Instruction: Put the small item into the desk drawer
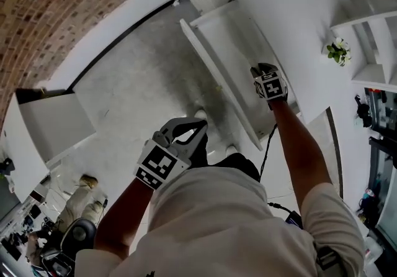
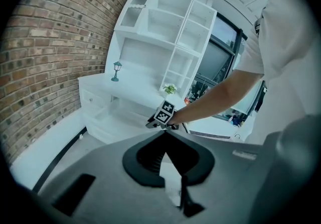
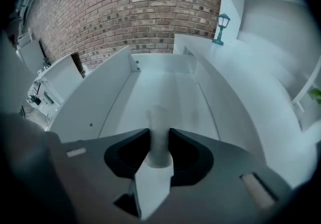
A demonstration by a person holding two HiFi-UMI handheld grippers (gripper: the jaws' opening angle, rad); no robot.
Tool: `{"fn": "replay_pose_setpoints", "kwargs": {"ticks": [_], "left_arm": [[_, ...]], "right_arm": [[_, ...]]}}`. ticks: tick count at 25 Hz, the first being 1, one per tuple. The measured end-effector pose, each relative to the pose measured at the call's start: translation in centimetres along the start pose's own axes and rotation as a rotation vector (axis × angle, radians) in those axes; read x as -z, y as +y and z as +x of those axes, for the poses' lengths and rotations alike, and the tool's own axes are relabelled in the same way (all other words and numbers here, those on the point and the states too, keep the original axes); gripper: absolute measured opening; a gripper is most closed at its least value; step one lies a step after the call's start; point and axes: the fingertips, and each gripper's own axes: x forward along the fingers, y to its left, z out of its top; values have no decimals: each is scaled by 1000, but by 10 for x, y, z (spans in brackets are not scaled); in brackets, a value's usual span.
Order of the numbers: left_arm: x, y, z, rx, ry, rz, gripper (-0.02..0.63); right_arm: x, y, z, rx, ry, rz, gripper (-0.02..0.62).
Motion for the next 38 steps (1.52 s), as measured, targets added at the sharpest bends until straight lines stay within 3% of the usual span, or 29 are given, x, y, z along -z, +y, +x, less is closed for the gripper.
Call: {"fn": "replay_pose_setpoints", "kwargs": {"ticks": [10, 21, 31, 38], "left_arm": [[16, 19, -3, 10, 25, -63, 5], [17, 19, 8, 56, 36, -69, 5], [17, -6, 17, 127, 55, -30, 5], [18, -47, 32, 185, 71, 10, 5]], "right_arm": [[8, 1, 35, 23, 52, 46, 141], [12, 0, 33, 30, 40, 45, 178], [5, 5, -6, 44, -40, 80, 167], [14, 15, -48, 37, -121, 95, 133]]}}
